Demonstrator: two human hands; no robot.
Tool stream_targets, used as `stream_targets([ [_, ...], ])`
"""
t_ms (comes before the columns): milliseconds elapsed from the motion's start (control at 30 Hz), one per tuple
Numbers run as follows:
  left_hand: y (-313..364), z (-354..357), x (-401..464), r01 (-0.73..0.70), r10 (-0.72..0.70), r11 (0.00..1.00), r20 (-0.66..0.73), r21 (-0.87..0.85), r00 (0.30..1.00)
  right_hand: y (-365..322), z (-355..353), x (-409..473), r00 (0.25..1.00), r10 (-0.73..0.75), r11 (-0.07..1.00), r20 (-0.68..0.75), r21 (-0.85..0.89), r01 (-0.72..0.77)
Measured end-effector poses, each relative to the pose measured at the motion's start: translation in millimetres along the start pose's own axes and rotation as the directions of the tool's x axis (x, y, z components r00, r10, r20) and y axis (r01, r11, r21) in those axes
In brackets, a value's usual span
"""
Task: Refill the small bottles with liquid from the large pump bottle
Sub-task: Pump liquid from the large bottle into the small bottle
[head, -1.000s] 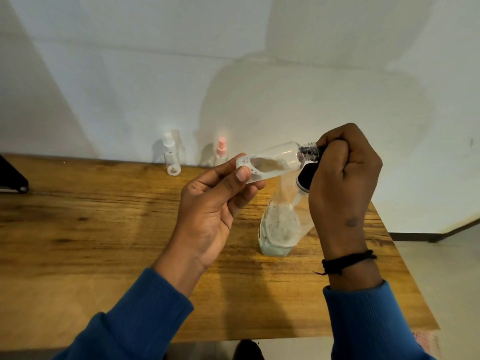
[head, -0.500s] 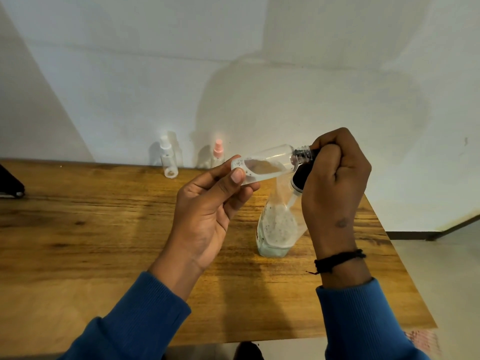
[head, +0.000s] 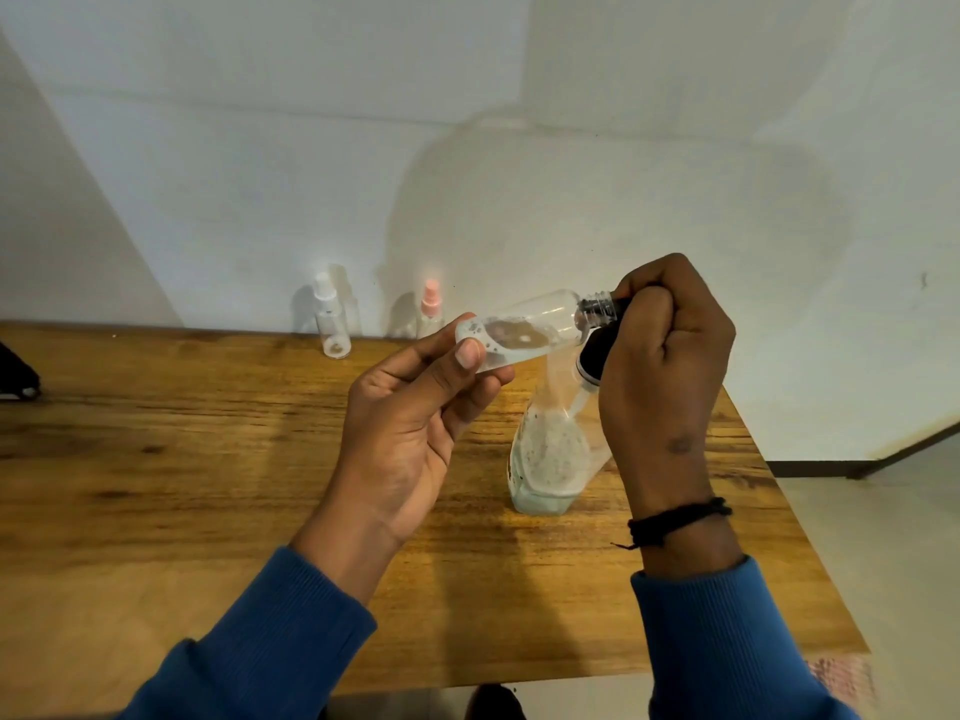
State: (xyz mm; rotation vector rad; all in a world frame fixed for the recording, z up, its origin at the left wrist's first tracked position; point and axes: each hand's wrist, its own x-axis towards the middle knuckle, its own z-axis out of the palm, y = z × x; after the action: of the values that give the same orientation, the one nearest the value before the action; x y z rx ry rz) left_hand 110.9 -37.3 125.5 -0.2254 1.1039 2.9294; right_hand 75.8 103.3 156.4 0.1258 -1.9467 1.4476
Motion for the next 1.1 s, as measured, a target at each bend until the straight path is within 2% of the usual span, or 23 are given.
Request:
stream_targets([
  [100,0.1,0.2,-0.2,0.002,-0.002,1.0,0.007,-0.001,1.0,-2.1,-2.2,2.7,1.0,-0.029,0.999,-0.002,-0.037,0.029],
  [300,0.8,-0.9,0.7,0.001,-0.001,1.0,-0.006,-0.005,1.0,-0.4,2.2,-2.8,1.0,0.012,0.999,-0.007,0.032,-0.012],
  [467,1.1,0.9,-0.4,0.011,-0.011,1.0,0.007,-0.009,1.0,-4.8,-2.2,2.0,1.0,-0.025,1.0,-0.002,-0.016,0.025],
  [633,0.5,-1.7,0.5,0.005,-0.005,1.0,-0.005,-0.003,1.0,-1.5,0.6,-3.3,1.0,0.004,1.0,-0.001,0.029,-0.004],
  [800,0.5,-0.8,0.6,0.005,-0.005,1.0,-0.001,0.0,1.0,-3.7,-3.5,3.0,0.999,-0.025,0.999,0.025,-0.037,0.026],
  [1100,-0.8,-1.7,1.1,0.008,-0.008,1.0,-0.023,0.002,1.0,-3.2,-0.6,0.2,1.0,0.002,1.0,0.017,0.019,-0.003],
])
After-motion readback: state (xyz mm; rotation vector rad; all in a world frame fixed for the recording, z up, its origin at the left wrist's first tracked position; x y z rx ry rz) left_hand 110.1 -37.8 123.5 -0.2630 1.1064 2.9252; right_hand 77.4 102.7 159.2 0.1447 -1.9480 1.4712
